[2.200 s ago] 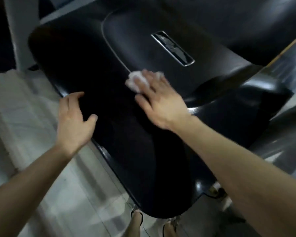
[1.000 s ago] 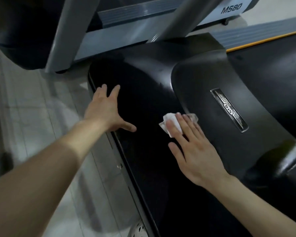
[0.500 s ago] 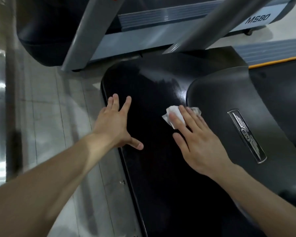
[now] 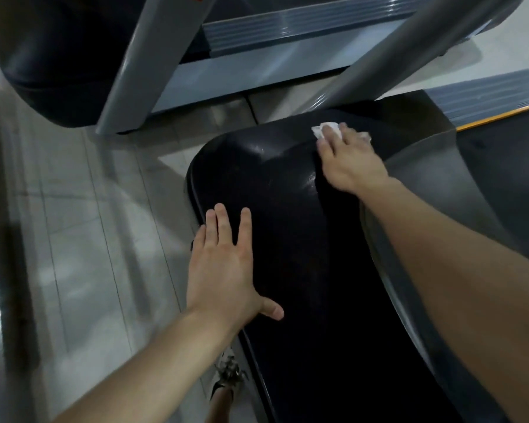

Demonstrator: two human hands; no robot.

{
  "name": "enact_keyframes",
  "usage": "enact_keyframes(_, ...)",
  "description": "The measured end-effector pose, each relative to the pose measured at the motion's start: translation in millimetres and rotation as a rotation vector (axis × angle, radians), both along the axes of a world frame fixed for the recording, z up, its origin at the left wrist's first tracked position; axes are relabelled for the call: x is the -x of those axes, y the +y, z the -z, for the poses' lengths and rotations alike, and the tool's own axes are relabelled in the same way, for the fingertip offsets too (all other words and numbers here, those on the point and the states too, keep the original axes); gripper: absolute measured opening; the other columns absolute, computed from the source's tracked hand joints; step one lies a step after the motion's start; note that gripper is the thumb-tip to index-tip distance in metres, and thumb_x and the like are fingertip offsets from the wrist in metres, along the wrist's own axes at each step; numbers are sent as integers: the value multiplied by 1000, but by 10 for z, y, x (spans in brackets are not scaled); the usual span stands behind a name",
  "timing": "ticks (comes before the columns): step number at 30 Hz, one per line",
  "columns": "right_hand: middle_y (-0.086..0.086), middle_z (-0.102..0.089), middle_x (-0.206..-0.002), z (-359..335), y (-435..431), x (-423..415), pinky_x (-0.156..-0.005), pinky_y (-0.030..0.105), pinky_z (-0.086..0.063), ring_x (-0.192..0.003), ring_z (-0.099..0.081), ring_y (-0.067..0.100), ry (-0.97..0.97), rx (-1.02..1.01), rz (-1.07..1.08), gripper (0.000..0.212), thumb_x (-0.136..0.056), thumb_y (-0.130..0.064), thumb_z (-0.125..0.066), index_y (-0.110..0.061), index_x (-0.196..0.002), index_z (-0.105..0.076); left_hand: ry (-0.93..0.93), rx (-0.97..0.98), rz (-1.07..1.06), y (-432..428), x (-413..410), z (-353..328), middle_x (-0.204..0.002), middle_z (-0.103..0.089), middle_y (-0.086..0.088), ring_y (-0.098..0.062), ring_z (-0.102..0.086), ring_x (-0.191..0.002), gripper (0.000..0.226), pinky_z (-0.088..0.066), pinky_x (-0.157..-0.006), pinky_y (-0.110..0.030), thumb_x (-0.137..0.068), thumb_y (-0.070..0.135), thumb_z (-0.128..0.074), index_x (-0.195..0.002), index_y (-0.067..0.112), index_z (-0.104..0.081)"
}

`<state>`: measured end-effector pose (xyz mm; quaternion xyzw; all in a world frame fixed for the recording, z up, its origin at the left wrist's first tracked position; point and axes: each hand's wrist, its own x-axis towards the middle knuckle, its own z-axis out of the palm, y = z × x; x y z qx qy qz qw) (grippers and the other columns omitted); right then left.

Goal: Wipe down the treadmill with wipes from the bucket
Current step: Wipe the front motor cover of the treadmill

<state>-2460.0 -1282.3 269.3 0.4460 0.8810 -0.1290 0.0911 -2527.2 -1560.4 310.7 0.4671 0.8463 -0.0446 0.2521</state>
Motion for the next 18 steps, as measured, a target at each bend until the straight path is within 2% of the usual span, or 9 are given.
enact_keyframes(1, 17, -23, -173, -14, -115, 122, -130, 52, -11, -158, -23, 38, 1, -1, -44, 69, -104, -61, -14, -31, -164, -29, -12, 16, 15, -2, 18, -28, -172, 26, -24, -37, 17, -163, 172, -2, -135, -48, -50, 95, -75, -164, 18, 27)
enact_keyframes(3, 3, -24, -174, -16, -513, 332, -133, 45, -10, -160, -20, 28, 87, 75, -398, 67, -103, -67, -13, -42, -164, -27, -8, 18, 72, 5, 114, -118, -175, 17, -22, -35, 8, -165, 156, -5, -135, -46, -64, 94, -68, -168, 16, 18)
enact_keyframes(5, -9, -19, -176, -36, -529, 391, -133, 39, -7, -163, -13, 15, 132, 196, -586, 60, -107, -66, -18, -49, -164, -24, 43, -112, 97, 6, 329, -147, -175, -23, -16, -31, -28, -160, 116, -25, -129, -42, -85, 80, -63, -170, 17, -16)
enact_keyframes(7, -4, -18, -176, -57, -54, 425, -133, 46, -9, -162, -15, 23, 67, 97, -401, 56, -112, -55, -23, -42, -166, -25, 82, -309, 64, 29, 616, -56, -143, -63, -5, -26, -62, -127, 71, -51, -108, -42, -96, 57, -64, -154, 18, -53)
enact_keyframes(9, 9, -22, -174, -69, 163, 511, -130, 48, -13, -159, -21, 34, -61, 63, -57, 59, -111, -56, -22, -35, -165, -28, 92, -421, 0, 128, 897, 92, -120, -67, -3, -26, -65, -108, 50, -56, -95, -45, -99, 41, -64, -142, 16, -63)
enact_keyframes(10, 10, -26, -173, -79, 44, 579, -130, 47, -16, -158, -23, 34, -15, 90, -54, 63, -107, -63, -20, -37, -163, -31, 82, -449, -24, 209, 991, 163, -118, -65, -4, -28, -63, -107, 46, -55, -93, -46, -100, 35, -64, -141, 14, -62)
enact_keyframes(14, -2, -26, -174, -60, -452, 645, -132, 32, -7, -160, -17, 19, 160, 224, -613, 53, -112, -49, -34, -39, -164, -33, 80, -479, -123, 493, 1214, 345, -123, -60, -11, -32, -57, -110, 43, -52, -96, -50, -103, 20, -57, -144, 10, -56)
enact_keyframes(15, -1, -25, -174, -66, -226, 602, -130, 31, -7, -159, -17, 21, 147, 166, -549, 52, -114, -43, -35, -37, -165, -31, 80, -483, -115, 524, 1237, 368, -123, -59, -11, -31, -56, -109, 42, -52, -96, -50, -104, 17, -55, -145, 9, -54)
enact_keyframes(18, 9, -26, -172, -120, 306, 564, -128, 41, -11, -157, -21, 32, -20, 84, 26, 52, -115, -47, -25, -33, -164, -32, 100, -530, -94, 572, 1242, 420, -121, -57, -11, -30, -55, -106, 42, -51, -94, -49, -103, 11, -53, -145, 8, -53)
